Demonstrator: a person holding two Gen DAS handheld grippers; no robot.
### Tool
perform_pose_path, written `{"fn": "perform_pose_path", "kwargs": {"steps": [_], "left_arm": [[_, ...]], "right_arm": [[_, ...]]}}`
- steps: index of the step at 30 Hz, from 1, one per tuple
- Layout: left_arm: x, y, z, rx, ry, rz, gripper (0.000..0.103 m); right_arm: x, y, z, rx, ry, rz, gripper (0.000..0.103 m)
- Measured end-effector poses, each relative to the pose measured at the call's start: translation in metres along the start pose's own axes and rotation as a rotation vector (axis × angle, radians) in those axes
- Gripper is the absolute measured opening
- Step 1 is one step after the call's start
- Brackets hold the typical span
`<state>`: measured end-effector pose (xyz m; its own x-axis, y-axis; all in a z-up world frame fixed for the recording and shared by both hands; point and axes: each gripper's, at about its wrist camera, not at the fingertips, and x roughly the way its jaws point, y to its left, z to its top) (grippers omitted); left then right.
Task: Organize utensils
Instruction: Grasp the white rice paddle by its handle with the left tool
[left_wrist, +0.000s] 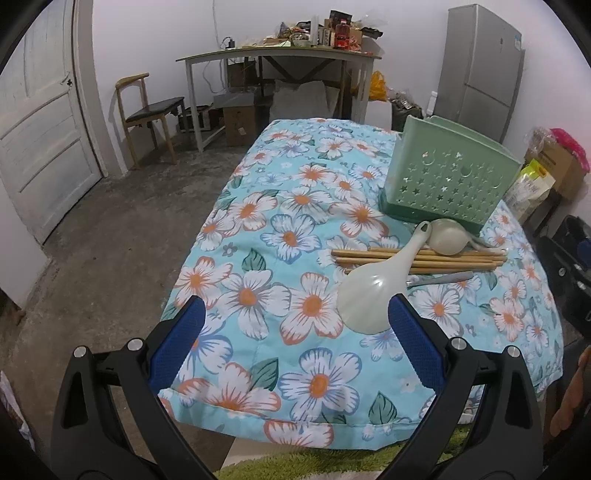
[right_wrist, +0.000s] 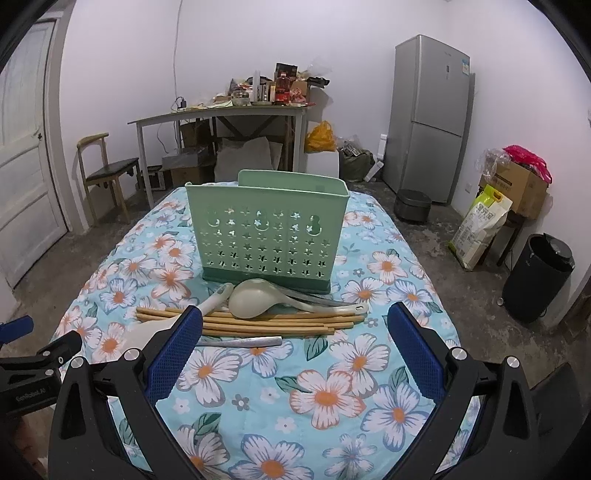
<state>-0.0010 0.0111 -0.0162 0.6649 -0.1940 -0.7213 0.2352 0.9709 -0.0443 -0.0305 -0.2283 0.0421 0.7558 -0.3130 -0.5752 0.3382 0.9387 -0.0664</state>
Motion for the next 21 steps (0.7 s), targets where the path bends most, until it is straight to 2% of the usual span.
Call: {"fn": "perform_pose_path", "kwargs": {"steps": [3,5,7,13,15,17,21], "left_arm": [[0.001,-0.001,-0.002,0.012,0.000,-0.077,0.096],[0.004,-0.005,-0.004,0.032,0.014,-0.211,0.096],[0.004,-0.013,-0.007,0.066,0.010,-0.268,0.096],[0.007,-0.012,-0.003,0.064,-0.016,-0.324,0.096],[0.010,-0.011,-0.001,0.071,-0.020,-0.312,0.096],[0.012,-0.013,-0.001,0.117,-0.028,-0.290,0.096],[0.020,-0.028,-0.008,0.280,-0.049,-0.246,0.096]], "right_arm": [[0.004,0.003,0.000,-0.013,0.003,0.023,0.098],[0.005,0.005,0.001,-0.019,0.007,0.063,0.098],[0.003,0.007,-0.001,-0.023,-0.003,0.074,0.098],[0.006,0.011,-0.016,-0.049,0.038,0.056,0.098],[0.009,0.010,-0.018,-0.036,0.050,0.056,0.098],[0.012,0.009,-0.018,-0.023,0.059,0.055,0.098],[0.019,0.007,-0.021,-0.001,0.091,0.057,0.098]]}}
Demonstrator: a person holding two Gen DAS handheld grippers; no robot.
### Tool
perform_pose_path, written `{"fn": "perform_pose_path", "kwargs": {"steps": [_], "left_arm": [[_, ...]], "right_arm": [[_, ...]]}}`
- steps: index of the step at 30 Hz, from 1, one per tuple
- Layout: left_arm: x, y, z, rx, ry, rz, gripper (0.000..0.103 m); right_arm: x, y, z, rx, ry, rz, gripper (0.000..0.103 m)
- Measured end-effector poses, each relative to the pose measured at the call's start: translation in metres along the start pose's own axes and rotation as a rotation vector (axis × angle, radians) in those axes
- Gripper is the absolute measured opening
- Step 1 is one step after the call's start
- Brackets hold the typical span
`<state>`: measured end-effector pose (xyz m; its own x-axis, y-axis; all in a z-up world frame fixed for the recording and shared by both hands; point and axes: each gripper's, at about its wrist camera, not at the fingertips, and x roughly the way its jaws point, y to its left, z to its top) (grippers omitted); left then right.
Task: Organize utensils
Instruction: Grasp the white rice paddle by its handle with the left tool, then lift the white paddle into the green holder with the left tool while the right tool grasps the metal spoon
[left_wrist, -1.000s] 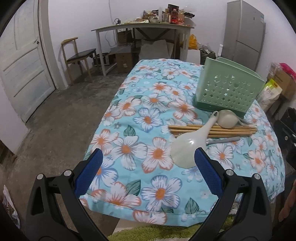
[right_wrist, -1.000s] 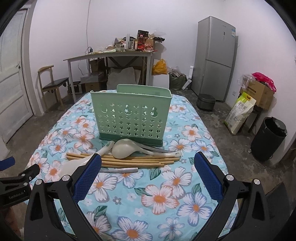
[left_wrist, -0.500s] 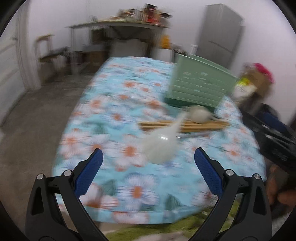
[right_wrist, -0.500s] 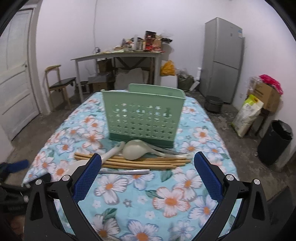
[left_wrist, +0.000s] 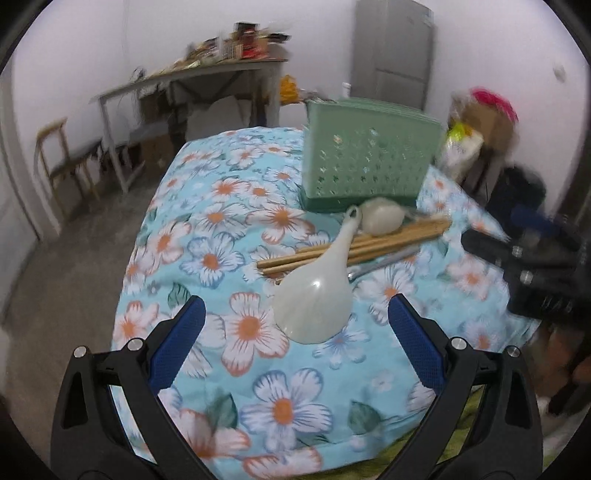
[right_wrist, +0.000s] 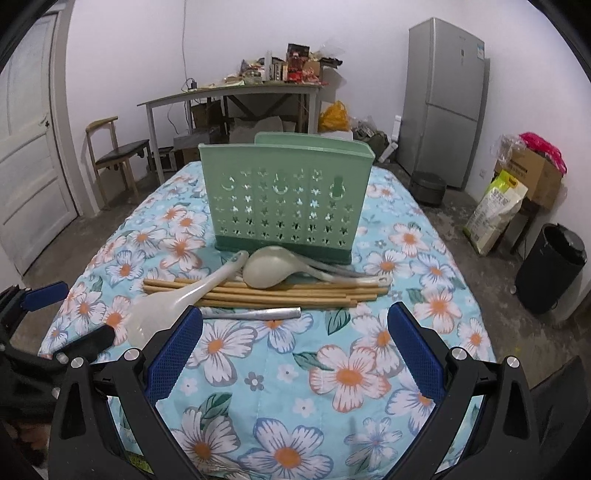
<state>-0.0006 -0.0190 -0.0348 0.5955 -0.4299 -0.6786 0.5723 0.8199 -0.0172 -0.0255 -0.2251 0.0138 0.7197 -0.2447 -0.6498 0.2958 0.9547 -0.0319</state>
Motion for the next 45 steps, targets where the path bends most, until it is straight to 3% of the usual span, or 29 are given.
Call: {"fn": "perform_pose_path", "kwargs": {"steps": [6,13,14,15,17,20,26,36,45], "left_arm": [[0.028,-0.014,-0.011,0.153,0.047,0.013,0.095],[0.058,-0.031,-0.027,0.386,0.081,0.143,0.095],[0.057,-0.031,-0.028,0.394,0.062,0.144,0.091],[0.056,-0.031,-0.029,0.403,0.047,0.145,0.076],[0.056,-0.030,-0.028,0.405,0.034,0.143,0.058],[0.056,-0.025,-0.026,0.381,0.023,0.141,0.033],[0.036,-0.010,-0.010,0.302,-0.046,0.126,0.011],[0.055,0.051,0.014,-0.049,0.034,-0.054,0.009],[0.073,0.053,0.001,-0.119,0.057,-0.120,0.009]], "right_arm": [[0.009,0.006,-0.011,-0.007,0.054,0.017,0.098],[0.012,0.006,-0.011,0.006,0.060,0.007,0.098],[0.012,0.006,-0.011,0.007,0.061,0.005,0.098],[0.013,0.006,-0.011,0.007,0.061,0.002,0.098],[0.014,0.006,-0.011,0.007,0.064,0.000,0.098],[0.016,0.006,-0.011,0.009,0.073,0.000,0.098],[0.020,0.006,-0.010,0.011,0.078,-0.002,0.098],[0.024,0.005,-0.008,0.026,0.090,-0.001,0.098],[0.029,0.003,-0.004,0.037,0.095,-0.004,0.098]]}}
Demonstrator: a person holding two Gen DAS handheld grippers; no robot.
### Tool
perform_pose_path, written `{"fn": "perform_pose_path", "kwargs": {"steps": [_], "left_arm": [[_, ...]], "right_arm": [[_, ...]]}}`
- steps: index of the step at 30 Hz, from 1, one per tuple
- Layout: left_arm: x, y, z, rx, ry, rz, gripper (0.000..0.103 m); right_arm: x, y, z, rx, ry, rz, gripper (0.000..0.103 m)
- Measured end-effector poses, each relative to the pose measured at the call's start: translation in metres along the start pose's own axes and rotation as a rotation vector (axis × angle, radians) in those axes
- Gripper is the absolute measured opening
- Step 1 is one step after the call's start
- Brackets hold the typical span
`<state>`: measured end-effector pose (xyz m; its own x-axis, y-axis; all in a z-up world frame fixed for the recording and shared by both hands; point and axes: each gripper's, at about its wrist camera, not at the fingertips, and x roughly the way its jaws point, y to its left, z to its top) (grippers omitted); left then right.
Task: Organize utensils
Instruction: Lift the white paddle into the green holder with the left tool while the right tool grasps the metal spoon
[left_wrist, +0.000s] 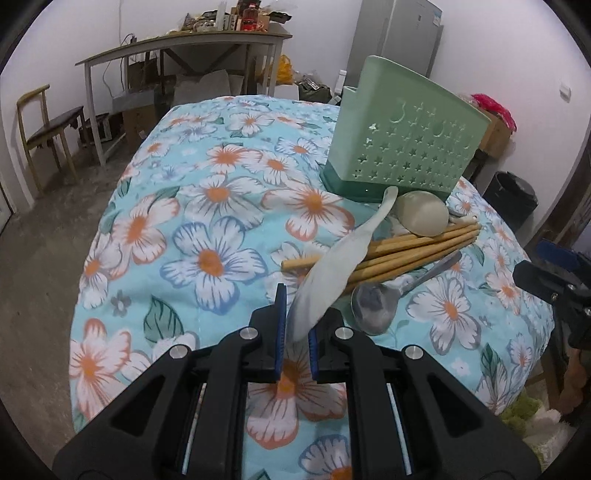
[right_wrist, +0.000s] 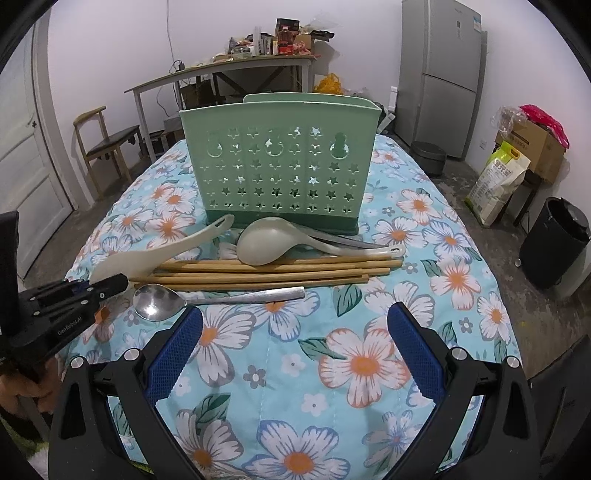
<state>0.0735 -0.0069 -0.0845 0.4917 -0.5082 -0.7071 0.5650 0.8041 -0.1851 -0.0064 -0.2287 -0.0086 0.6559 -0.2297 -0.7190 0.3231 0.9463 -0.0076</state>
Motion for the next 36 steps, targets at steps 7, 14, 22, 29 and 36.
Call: {"fn": "perform_pose_path", "kwargs": {"steps": [7,14,22,29,36], "left_arm": [[-0.021,0.013,0.009,-0.051,-0.057,-0.044,0.001],[-0.048,0.018,0.024,-0.066,-0.103,-0.076,0.001],[-0.068,0.024,0.037,-0.090,-0.159,-0.083,0.001],[-0.071,0.039,0.037,-0.136,-0.163,-0.091,0.001],[-0.072,0.053,0.035,-0.176,-0.159,-0.084,0.001]], "right_arm": [[-0.001,0.005,0.010,-0.065,-0.054,-0.031,0.098],[0.007,0.022,0.022,-0.260,-0.128,-0.120,0.081],[0.018,0.063,0.015,-0.400,-0.030,0.097,0.053],[0.025,0.119,-0.016,-0.694,0.009,0.119,0.047],[0.036,0.144,-0.032,-0.854,0.008,0.037,0.040]]}}
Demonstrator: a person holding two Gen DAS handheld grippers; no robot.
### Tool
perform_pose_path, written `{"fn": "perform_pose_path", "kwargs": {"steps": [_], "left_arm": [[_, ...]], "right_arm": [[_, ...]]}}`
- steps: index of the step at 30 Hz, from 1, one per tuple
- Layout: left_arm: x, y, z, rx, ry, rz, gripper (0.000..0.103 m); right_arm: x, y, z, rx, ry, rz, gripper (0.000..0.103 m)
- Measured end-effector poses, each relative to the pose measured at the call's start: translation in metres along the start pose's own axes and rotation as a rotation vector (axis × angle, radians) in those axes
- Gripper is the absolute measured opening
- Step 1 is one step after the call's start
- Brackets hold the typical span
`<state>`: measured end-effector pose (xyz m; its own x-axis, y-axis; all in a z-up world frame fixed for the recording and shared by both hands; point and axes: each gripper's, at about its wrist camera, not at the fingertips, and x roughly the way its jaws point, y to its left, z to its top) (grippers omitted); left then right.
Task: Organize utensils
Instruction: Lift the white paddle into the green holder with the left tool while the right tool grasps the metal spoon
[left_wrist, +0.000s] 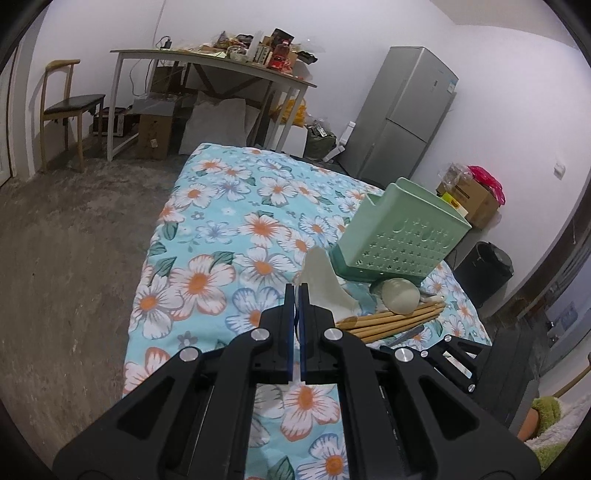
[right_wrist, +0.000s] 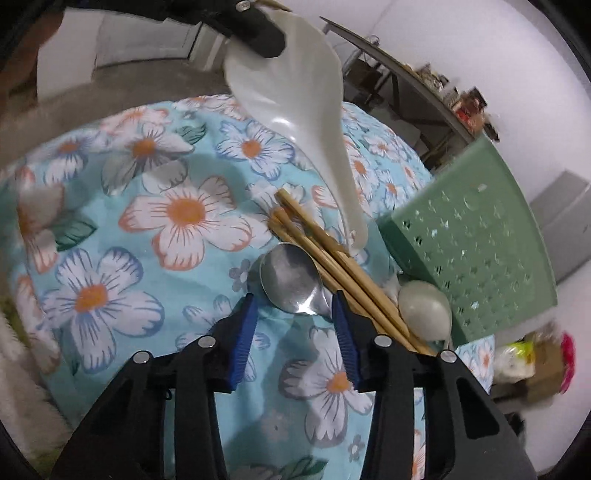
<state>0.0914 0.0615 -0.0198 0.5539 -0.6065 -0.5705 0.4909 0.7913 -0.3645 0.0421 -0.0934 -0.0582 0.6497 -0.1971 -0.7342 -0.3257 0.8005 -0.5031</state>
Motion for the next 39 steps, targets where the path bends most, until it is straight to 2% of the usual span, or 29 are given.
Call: {"fn": "perform_pose_path", "kwargs": {"steps": [5,8,12,14,19,24,32,35,39], "left_arm": [[-0.002,0.005,0.000,-0.015,-0.003,0.007,0.001],[-0.004,0.006,0.000,-0.018,-0.005,0.012,0.001],[-0.008,0.004,0.001,-0.022,-0.018,0.026,0.001],[-0.012,0.003,0.002,-0.026,-0.029,0.034,0.001],[-0.029,-0.003,0.009,-0.015,-0.078,0.060,0.001],[-0.049,-0.012,0.027,0.000,-0.145,0.054,0.001],[-0.068,-0.050,0.082,0.034,-0.262,-0.055,0.001],[-0.061,-0.073,0.103,0.096,-0.290,-0.042,0.001],[-0.037,-0.100,0.118,0.190,-0.259,0.032,0.001]], "right_arm": [[0.002,0.005,0.008,-0.023,-0.001,-0.026,0.037],[0.006,0.005,0.013,-0.015,-0.005,-0.028,0.031],[0.009,0.011,0.013,-0.020,-0.022,-0.023,0.012],[0.005,0.015,0.013,-0.032,-0.037,-0.037,0.010],[-0.014,0.003,0.009,0.034,-0.083,0.000,0.006],[-0.043,-0.029,0.007,0.157,-0.158,0.038,0.004],[-0.090,-0.117,-0.016,0.460,-0.297,0.104,0.003],[-0.093,-0.141,-0.026,0.531,-0.325,0.106,0.003],[-0.095,-0.171,-0.043,0.635,-0.362,0.119,0.003]]}}
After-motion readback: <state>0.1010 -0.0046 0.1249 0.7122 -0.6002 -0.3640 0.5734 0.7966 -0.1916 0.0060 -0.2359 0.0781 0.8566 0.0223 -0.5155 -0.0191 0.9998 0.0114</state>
